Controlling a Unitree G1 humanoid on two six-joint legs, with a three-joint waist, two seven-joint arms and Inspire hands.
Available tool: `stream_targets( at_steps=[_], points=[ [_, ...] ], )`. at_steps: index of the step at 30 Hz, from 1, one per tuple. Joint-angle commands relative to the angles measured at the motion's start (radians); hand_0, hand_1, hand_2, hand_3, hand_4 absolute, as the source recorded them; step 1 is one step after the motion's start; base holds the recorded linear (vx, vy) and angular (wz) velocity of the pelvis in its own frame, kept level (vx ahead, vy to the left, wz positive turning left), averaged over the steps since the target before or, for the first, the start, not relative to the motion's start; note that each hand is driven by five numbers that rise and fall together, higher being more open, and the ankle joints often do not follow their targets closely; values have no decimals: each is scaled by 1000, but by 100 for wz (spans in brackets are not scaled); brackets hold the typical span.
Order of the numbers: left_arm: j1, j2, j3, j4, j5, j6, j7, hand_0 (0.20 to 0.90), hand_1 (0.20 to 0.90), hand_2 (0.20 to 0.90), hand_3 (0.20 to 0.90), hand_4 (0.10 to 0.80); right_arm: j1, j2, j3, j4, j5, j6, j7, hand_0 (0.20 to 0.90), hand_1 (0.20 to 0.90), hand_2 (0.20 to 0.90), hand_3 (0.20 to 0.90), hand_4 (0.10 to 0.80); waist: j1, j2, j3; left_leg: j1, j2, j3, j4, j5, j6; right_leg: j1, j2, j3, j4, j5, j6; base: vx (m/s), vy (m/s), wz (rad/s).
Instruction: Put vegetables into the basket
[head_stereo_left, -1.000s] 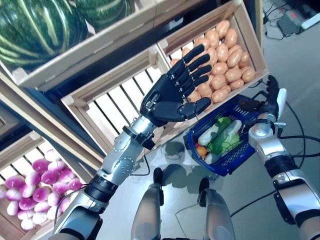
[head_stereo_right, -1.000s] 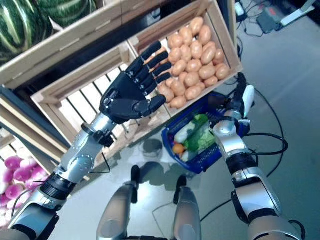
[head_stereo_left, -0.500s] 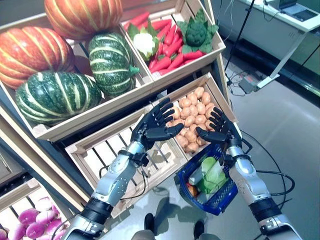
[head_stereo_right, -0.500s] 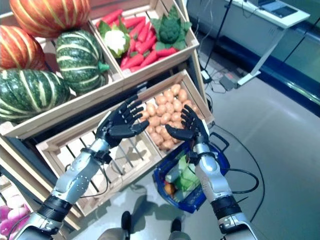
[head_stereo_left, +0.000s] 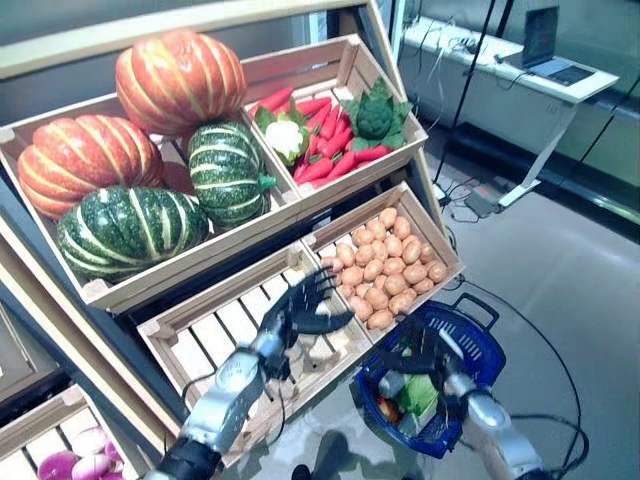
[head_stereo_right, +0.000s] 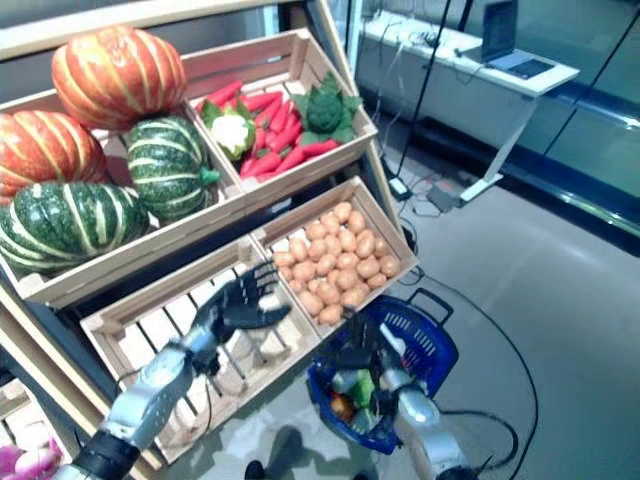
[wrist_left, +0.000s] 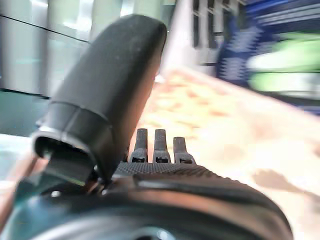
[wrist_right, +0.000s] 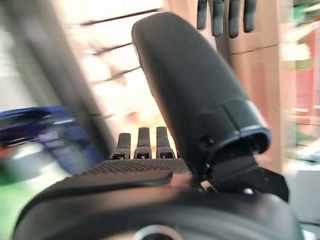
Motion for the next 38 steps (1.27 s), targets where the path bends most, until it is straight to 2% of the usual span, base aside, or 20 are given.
stream_targets(
  at_steps=[1,2,5,6,7,9,12,14,15,16,19,24,31,38],
  points=[
    [-68,-13,-21,150,106,-88,-48,900,900,900,900,800,-63,12,4,105,-63,-49,84,900,900,900,900,800,2,7,-24,5,18,18,8,-58,-10,-47,-15,-26,33,46,-21,5,0,-7],
    [-69,-24,-21,189,113,-76,-55,900,900,900,900,800,-66,21,4,142,-63,-38,99,900,900,900,900,800,2,8,-20,8,18,19,8,-60,-9,-44,-16,-25,33,44,-20,14,4,-11],
    [-68,-39,-35,305,257,-110,-77,900,900,900,900,800,-65,43,8,263,-110,-6,97,900,900,900,900,800,-2,7,-14,18,20,30,8,-65,-8,-36,-19,-21,32,41,-15,18,5,-13],
    [-67,-39,-37,309,263,-115,-74,900,900,900,900,800,-65,44,8,268,-111,-2,94,900,900,900,900,800,-2,7,-14,19,20,31,8,-65,-8,-35,-19,-21,32,41,-15,11,6,-5],
    [-66,-41,-60,360,321,-128,-89,900,900,900,900,800,-66,58,-1,359,-117,16,84,900,900,900,900,800,-3,8,-11,22,21,36,8,-65,-7,-32,-22,-23,31,42,-12,0,0,0],
    [-68,-44,-69,409,339,-129,-97,900,900,900,900,800,-73,63,-7,413,-126,33,82,900,900,900,900,800,-4,10,-9,25,21,37,8,-66,-6,-29,-23,-23,30,42,-11,0,0,0],
    [-67,-63,-72,529,397,-104,-104,900,900,900,900,800,-81,74,-23,510,-135,90,64,900,900,900,900,800,-5,12,-9,30,22,42,8,-65,-6,-25,-25,-21,32,41,-9,0,0,0],
    [-72,-86,-68,644,443,-56,-73,900,900,900,900,800,-93,84,-31,573,-151,118,38,900,900,900,900,800,-5,11,-9,36,22,41,8,-66,-4,-19,-26,-19,32,41,-8,17,7,0],
    [-73,-88,-67,651,450,-51,-70,900,900,900,900,800,-95,84,-31,576,-150,124,35,900,900,900,900,800,-5,11,-8,37,22,40,8,-66,-4,-18,-26,-19,31,41,-8,48,9,-1],
    [-76,-100,-63,733,488,-39,-50,900,900,900,900,800,-104,90,-44,617,-150,135,22,900,900,900,900,800,-5,11,-13,41,21,38,8,-67,-4,-13,-24,-15,29,39,-9,44,5,-2],
    [-79,-116,-56,806,536,30,-12,900,900,900,900,800,-112,95,-68,655,-127,143,-1,900,900,900,900,800,-6,11,-17,46,22,33,8,-71,-4,-7,-24,-15,26,39,-8,43,4,0],
    [-72,-127,-40,868,577,93,40,900,900,900,900,800,-108,104,-78,686,-150,126,1,900,900,900,900,800,-12,14,-23,54,27,33,8,-72,-5,-2,-21,-7,27,34,-11,38,2,1],
    [-72,-135,-33,888,617,137,79,900,900,900,900,800,-105,110,-78,686,-158,113,8,900,900,900,900,800,-15,15,-30,56,29,29,8,-73,-5,-3,-19,-4,30,31,-14,8,-1,-1],
    [-68,-143,-34,892,621,146,70,900,900,900,900,800,-105,115,-70,678,-154,104,4,900,900,900,900,800,-15,15,-35,54,26,22,8,-73,-5,-4,-18,2,30,29,-17,0,0,0]
  ],
)
